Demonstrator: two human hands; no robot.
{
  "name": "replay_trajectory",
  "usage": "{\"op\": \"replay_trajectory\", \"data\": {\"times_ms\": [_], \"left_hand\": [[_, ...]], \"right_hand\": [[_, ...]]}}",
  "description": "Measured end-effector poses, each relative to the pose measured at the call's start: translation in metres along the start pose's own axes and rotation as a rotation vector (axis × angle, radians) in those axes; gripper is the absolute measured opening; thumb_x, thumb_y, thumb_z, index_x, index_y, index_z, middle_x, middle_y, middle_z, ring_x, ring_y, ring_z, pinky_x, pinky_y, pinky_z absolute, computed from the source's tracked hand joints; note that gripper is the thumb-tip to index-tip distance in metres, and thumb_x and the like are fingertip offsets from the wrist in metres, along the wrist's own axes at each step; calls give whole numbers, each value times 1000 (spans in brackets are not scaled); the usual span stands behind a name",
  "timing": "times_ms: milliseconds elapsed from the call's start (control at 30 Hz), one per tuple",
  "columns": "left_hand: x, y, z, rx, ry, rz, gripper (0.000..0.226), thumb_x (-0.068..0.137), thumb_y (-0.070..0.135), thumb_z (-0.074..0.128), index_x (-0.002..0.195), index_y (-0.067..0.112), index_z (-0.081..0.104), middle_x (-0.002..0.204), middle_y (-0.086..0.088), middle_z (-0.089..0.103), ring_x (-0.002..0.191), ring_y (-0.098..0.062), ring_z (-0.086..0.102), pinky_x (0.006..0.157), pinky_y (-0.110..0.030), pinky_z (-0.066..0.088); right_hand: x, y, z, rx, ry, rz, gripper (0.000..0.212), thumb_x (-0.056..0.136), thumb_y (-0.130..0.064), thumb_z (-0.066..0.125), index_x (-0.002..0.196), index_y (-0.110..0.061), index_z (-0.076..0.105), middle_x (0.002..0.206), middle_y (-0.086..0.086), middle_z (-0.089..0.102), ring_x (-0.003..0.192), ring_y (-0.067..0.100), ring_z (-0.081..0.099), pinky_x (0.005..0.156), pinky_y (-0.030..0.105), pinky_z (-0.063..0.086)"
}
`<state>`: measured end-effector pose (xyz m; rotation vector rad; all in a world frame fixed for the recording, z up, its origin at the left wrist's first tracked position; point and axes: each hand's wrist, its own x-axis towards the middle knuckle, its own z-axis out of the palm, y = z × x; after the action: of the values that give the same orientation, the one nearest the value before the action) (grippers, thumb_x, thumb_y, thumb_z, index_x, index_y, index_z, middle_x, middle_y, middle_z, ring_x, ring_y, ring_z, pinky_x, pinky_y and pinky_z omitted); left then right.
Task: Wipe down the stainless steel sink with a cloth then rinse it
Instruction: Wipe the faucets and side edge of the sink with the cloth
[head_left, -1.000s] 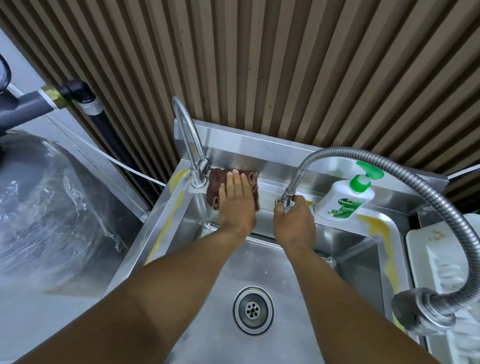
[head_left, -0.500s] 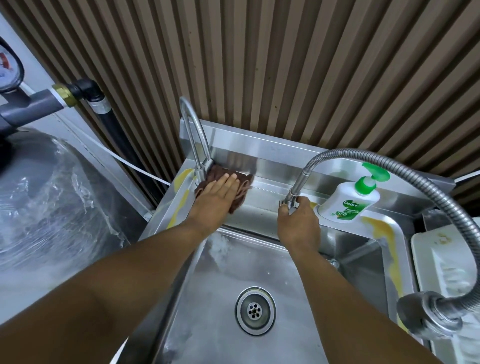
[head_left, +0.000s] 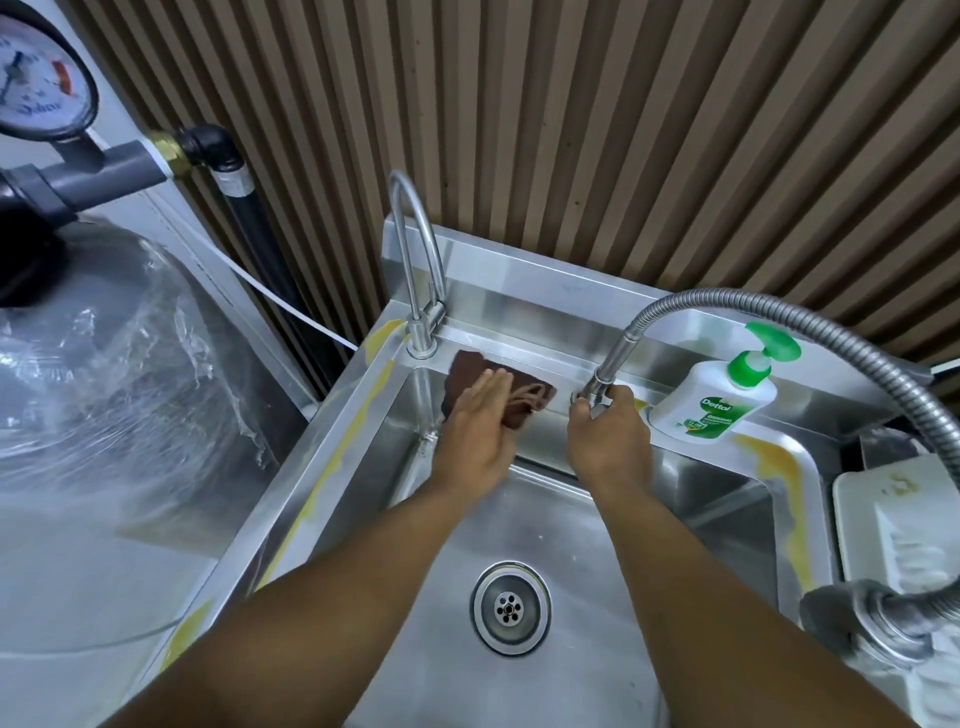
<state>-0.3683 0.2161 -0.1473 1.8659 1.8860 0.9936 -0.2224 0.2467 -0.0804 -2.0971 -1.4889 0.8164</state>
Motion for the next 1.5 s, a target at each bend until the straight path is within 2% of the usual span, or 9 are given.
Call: {"op": "replay_trajectory", "data": {"times_ms": [133,200,267,533,767,900,1133,1267,1500], "left_hand": [[-7,-10,-3,-653,372,-773,44,93,30,47,134,36,60,126,-10,69,101,-43,66,84,-55,56],[5,1,-1,-1038,546,-1115,20,94,33,48,102,24,65,78,-9,64,57,-33,58,51,-36,51],[20,11,8,-1218,531,-1280,10,96,17,49,93,17,59,71,-8,56,53,-23,51,48,-26,43],[43,40,19,-1288,107,-1292,35,84,-13,37,109,-4,60,94,-24,67,72,-34,64,60,-41,57],[55,5,-6,-1318,352,-1229,42,83,-13,37,110,6,62,89,-15,63,73,-30,61,61,-34,52],[36,12,35,-1210,155,-1325,51,84,-6,38,132,-1,55,97,-15,66,73,-28,61,60,-33,54],[43,22,-4,-1237,223,-1229,30,85,-17,35,92,0,58,63,-14,61,47,-24,61,40,-25,48],[52,-19,-26,-1205,440,-1276,37,90,-13,37,111,5,61,88,-11,62,70,-25,58,64,-34,52],[53,-6,-27,-1162,285,-1288,41,90,-14,33,121,-3,58,84,-14,59,66,-25,54,66,-37,53]], "right_hand": [[-1,0,0,26,8,0,31,98,-41,51,122,-22,53,111,9,67,101,35,62,85,42,48],[-1,1,-1,30,8,-8,30,98,-41,51,122,-21,53,112,9,67,101,35,61,84,41,47],[0,2,-1,26,-1,-12,30,99,-39,51,122,-20,53,111,8,66,102,35,61,82,39,44],[2,2,-1,17,-14,-13,29,99,-37,51,120,-18,50,106,11,67,100,37,60,79,39,42],[0,0,-2,24,-7,2,24,99,-37,49,117,-20,49,106,9,67,98,36,60,77,38,41],[-1,1,1,20,2,-2,25,99,-36,49,118,-20,49,107,11,67,100,38,60,80,40,43],[-2,0,-1,38,7,1,26,99,-36,50,119,-20,50,106,12,68,95,37,59,76,37,38],[-2,0,1,40,17,11,26,99,-36,50,120,-20,51,104,12,68,83,31,50,74,35,37],[-2,-1,0,61,13,16,28,100,-36,50,124,-20,51,105,12,68,83,30,48,75,34,36]]}}
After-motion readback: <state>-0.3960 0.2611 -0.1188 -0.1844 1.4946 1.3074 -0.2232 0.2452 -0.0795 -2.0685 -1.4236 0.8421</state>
